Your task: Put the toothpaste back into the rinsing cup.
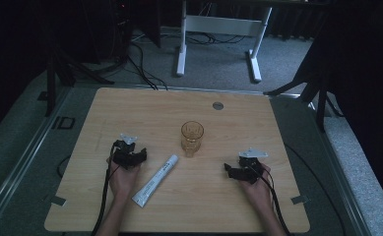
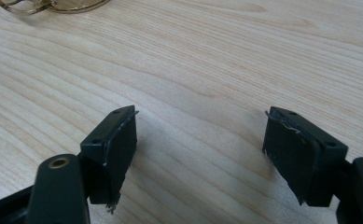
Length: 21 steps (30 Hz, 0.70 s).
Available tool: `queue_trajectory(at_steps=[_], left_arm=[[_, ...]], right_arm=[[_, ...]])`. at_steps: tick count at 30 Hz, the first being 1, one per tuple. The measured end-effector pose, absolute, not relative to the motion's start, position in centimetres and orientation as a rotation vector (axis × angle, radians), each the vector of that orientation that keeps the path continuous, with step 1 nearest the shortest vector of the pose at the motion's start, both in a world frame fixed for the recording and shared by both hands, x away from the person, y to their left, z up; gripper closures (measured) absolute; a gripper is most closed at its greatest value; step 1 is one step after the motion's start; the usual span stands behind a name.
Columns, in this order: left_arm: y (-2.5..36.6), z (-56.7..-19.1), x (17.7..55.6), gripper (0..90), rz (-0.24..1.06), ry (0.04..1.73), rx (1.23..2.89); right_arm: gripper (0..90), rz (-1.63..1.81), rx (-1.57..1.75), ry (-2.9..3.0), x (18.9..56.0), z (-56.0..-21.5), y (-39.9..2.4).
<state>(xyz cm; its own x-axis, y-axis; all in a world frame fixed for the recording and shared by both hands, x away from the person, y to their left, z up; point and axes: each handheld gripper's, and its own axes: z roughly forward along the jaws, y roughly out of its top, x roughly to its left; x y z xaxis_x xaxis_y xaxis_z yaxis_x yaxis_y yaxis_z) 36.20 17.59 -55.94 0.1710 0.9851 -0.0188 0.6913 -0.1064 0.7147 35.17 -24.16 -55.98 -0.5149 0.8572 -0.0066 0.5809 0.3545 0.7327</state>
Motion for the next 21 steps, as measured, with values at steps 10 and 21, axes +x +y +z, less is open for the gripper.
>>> queue_trajectory(at_steps=[10,21], left_arm=[[18.2,-54.9,36.0,47.7,0.562,1.585,1.883],[17.2,-51.9,34.9,47.6,0.586,1.508,1.894]], right_arm=[[25.4,0.969,1.259,2.232,35.2,-56.0,-24.2],[25.4,0.969,1.259,2.233,35.2,-56.0,-24.2]])
